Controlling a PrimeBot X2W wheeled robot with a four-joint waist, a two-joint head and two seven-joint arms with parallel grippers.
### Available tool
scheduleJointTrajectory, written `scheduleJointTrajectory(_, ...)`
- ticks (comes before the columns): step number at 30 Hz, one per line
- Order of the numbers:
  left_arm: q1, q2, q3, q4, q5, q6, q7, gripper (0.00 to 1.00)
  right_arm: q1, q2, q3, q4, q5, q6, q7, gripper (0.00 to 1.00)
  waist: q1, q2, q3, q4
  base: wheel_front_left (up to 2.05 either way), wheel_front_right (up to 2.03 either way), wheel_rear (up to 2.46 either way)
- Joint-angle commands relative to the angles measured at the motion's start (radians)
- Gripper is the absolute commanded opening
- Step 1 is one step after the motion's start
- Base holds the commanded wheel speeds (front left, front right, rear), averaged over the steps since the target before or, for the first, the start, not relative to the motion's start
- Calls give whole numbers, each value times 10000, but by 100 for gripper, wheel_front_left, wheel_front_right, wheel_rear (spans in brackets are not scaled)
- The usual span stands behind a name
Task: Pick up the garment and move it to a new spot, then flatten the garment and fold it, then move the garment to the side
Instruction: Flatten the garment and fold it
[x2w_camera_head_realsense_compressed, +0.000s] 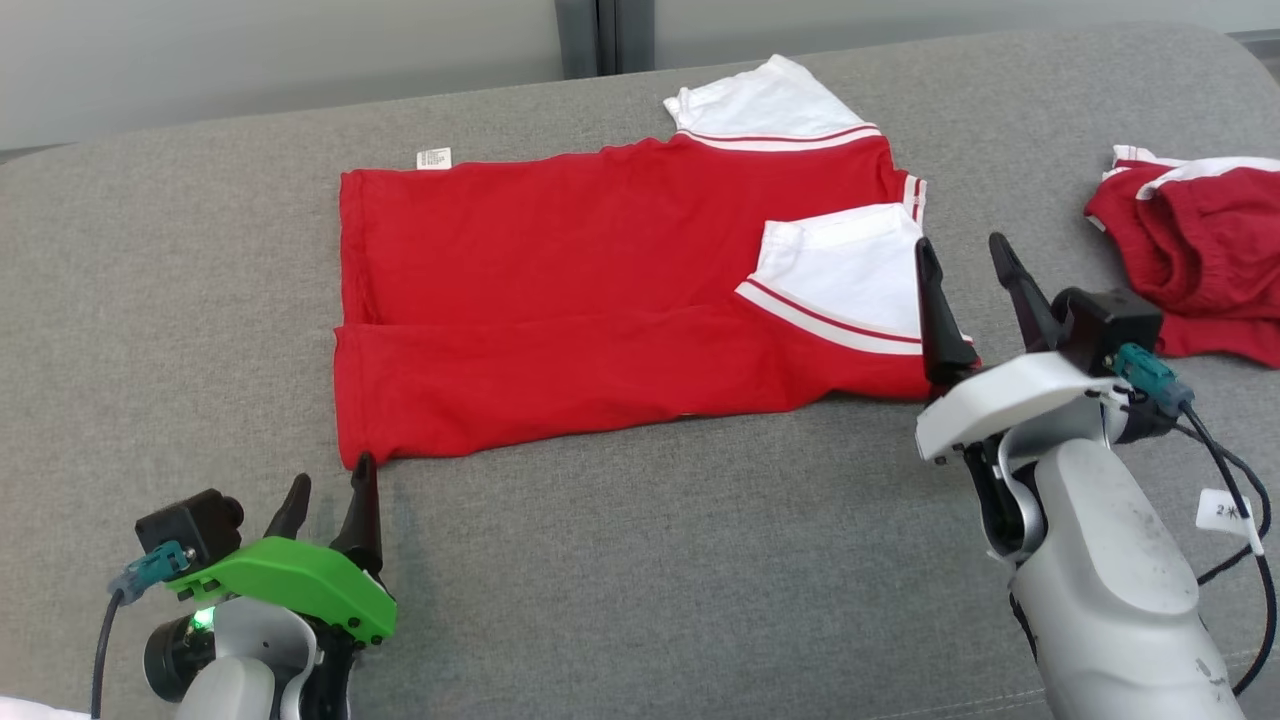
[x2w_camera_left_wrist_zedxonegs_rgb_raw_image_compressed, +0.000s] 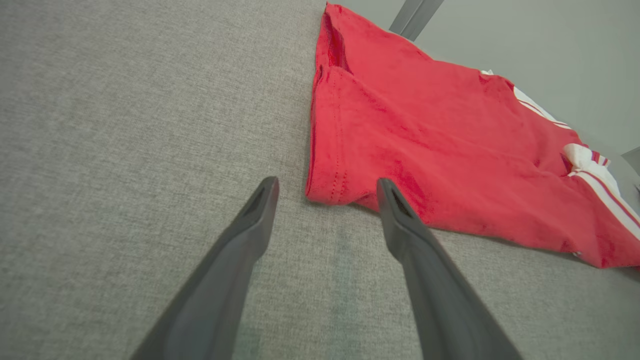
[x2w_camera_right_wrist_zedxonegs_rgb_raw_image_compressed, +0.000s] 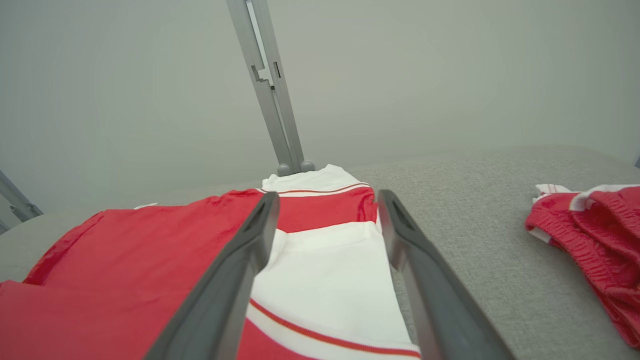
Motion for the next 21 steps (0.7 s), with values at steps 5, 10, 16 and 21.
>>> scheduleJointTrajectory(5,141,74,122,-200,-480,259,793,100,1134,-24,-309,-989,-129,-10,-26,100,0,0,-80,-351,0,0,0)
scheduleJointTrajectory(10,-165,118,333,-41,-786,582,1314,100,1711,-23,-292,-1504,-268,-10,30,100,0,0,124,-651,0,0,0)
scheduleJointTrajectory(16,-492,136,544,330,-1069,715,1555,100,1916,-25,-99,-1750,-252,-10,274,100,0,0,319,-891,0,0,0)
scheduleJointTrajectory(21,-720,111,520,709,-1119,658,1555,0,1924,-23,52,-1549,-232,-10,617,100,0,0,404,-944,0,0,0)
